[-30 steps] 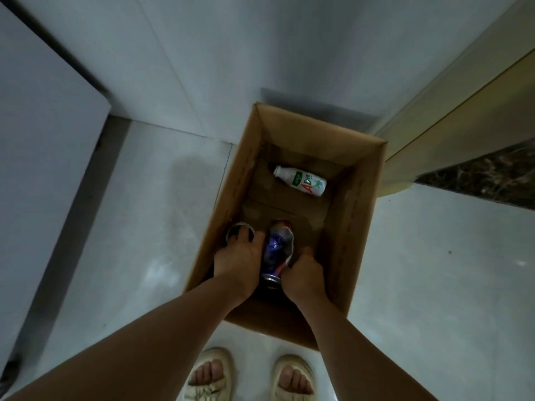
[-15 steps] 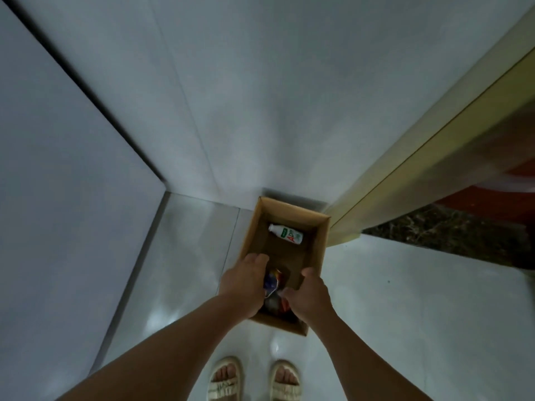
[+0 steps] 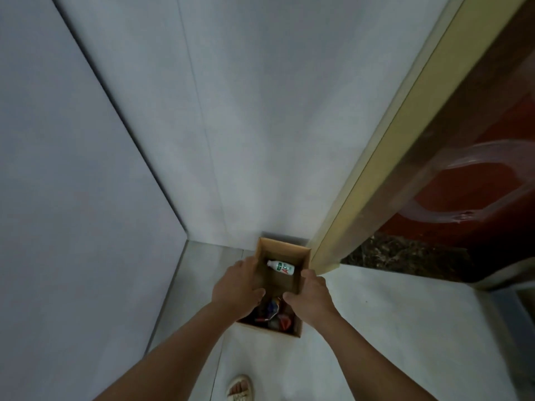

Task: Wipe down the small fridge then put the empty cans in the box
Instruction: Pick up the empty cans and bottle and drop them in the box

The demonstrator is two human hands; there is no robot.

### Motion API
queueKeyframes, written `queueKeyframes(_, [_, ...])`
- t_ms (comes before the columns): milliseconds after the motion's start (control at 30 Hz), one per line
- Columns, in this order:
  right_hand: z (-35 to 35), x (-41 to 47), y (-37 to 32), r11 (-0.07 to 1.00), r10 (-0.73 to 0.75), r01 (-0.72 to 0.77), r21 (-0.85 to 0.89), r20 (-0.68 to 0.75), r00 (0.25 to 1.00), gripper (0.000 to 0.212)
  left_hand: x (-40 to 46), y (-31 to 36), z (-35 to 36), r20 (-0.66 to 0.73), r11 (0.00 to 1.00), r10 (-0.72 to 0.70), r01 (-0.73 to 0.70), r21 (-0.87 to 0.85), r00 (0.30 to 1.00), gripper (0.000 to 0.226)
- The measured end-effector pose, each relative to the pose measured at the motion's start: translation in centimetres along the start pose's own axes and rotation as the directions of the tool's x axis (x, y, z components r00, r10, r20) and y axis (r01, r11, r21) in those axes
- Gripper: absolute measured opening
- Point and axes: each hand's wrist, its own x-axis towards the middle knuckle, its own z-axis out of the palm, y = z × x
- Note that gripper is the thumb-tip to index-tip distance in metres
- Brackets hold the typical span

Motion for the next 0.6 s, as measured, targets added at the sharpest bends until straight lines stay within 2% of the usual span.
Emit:
queueKeyframes(133, [-2.0, -3.9, 0.2, 0.997, -0.065, 0.066, -0.032, 0.018, 0.998, 0.063, -4.9, 1.6, -1.6, -0.059, 0.998, -0.037, 0.034, -0.043, 0.998, 0.065])
queueKeyframes(267, [-3.9, -7.9, 1.1, 0.976, -0.212, 0.214, -0.046, 0.044, 0.976, 0.064, -10.6, 3.1, -2.0, -0.129, 0.992, -0.106, 0.095, -0.088, 0.986, 0.07])
queueKeyframes(433, [-5.7, -12.7, 1.7, 0.942, -0.309, 0.317, -0.111, 0.081, 0.948, 0.071, -17.8, 4.7, -2.0, -0.201, 0.979, -0.182, 0.158, -0.133, 0.963, 0.07])
queueKeyframes(600, [-5.5, -16.7, 0.6, 0.887, -0.385, 0.419, -0.193, 0.191, 0.903, 0.068, -23.9, 4.0, -2.3, -0.238, 0.951, -0.282, 0.238, -0.2, 0.929, 0.071])
